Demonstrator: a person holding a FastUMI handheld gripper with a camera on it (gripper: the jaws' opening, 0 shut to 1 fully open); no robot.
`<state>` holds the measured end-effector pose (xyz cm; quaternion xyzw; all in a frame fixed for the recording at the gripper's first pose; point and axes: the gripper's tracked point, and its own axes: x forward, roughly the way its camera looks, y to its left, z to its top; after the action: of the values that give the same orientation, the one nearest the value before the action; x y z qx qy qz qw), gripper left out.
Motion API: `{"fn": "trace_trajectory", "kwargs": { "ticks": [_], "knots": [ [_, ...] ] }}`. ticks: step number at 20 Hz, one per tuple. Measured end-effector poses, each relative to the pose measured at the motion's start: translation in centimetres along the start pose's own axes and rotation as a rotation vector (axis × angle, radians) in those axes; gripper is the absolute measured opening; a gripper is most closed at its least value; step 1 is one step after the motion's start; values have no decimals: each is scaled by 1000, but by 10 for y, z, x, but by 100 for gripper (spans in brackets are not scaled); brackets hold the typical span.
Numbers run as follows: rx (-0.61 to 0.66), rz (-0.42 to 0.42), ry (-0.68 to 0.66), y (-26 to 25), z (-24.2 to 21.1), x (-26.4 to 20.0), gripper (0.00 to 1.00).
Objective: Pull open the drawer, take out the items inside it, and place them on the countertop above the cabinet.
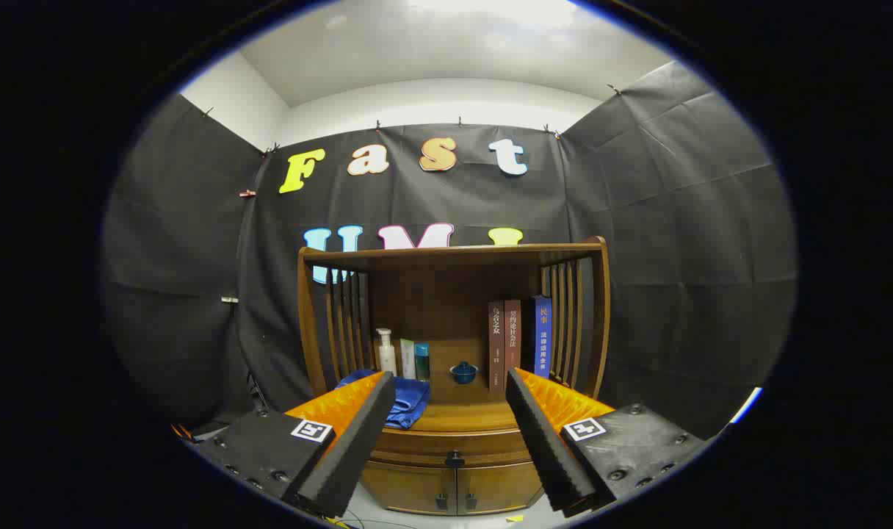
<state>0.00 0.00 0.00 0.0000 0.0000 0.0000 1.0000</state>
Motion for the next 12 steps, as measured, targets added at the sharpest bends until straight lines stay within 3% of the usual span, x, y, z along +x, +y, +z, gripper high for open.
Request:
{"fn": "trace_trajectory", "kwargs": {
  "ticks": [12],
  "knots": [
    [-21,15,25,4,-6,11,98]
  ]
}}
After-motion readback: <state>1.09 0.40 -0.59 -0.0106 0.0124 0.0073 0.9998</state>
